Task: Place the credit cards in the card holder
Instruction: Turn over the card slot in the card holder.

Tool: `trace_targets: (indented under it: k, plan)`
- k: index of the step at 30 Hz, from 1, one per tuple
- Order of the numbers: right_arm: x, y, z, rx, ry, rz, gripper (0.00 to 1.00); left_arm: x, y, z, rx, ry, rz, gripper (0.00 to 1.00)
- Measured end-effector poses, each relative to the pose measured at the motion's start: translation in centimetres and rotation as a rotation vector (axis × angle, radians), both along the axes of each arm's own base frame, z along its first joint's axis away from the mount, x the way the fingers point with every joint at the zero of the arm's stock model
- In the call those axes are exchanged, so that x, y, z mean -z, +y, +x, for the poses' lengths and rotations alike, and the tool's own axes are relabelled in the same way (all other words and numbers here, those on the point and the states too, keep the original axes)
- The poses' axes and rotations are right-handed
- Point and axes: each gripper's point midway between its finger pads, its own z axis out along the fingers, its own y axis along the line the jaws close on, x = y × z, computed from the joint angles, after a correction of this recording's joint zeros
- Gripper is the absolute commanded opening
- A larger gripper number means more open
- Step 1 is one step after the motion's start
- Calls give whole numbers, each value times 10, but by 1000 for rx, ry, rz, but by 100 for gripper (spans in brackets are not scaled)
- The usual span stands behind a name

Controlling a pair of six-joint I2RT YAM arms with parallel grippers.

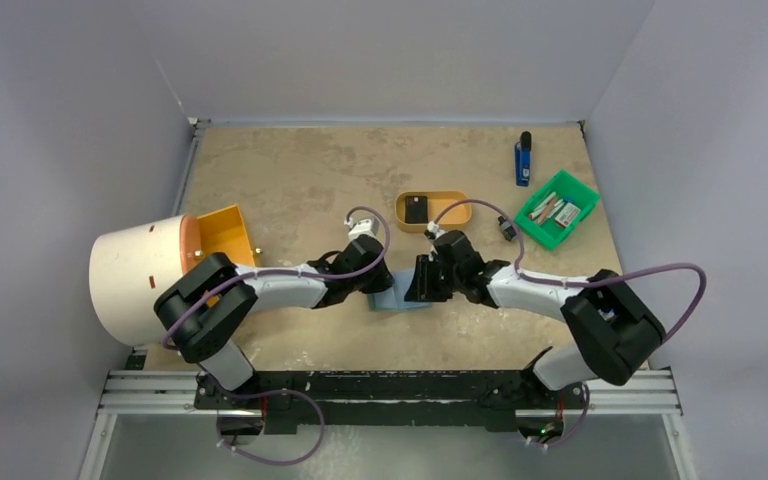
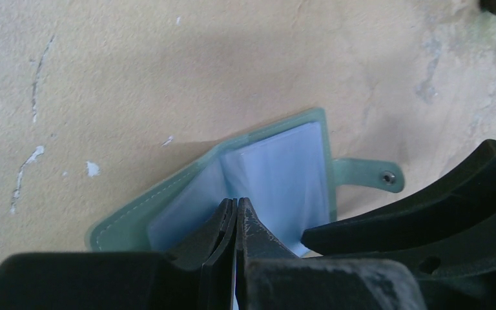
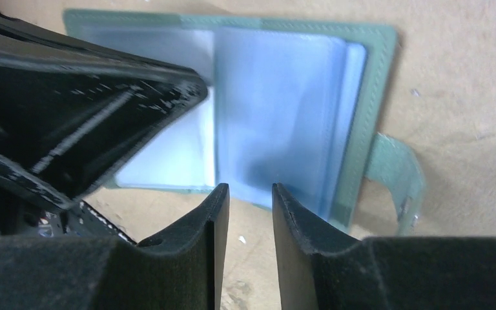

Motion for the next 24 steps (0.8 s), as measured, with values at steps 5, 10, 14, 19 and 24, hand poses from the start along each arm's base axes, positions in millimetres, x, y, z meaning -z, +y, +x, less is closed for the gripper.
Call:
trace_targets:
  k: [5,10,14,19,24]
  plan:
    - [7,-6,-7,11,14,-6,33,4,5,-3,-3,7,15,0]
    - [-20,-15,-5,26,-55,-10,40,-6,7,-3,-7,-7,11,0]
    - [-83,-19,15,46,-224,5,42,-28,10,-2,-12,-41,-4,3]
    - [-169,-23,58,122,-482,-1,51,-70,14,6,-46,-124,-46,4]
    - [-205,-36,112,252,-556,-54,55,-100,30,10,-96,-197,-47,5]
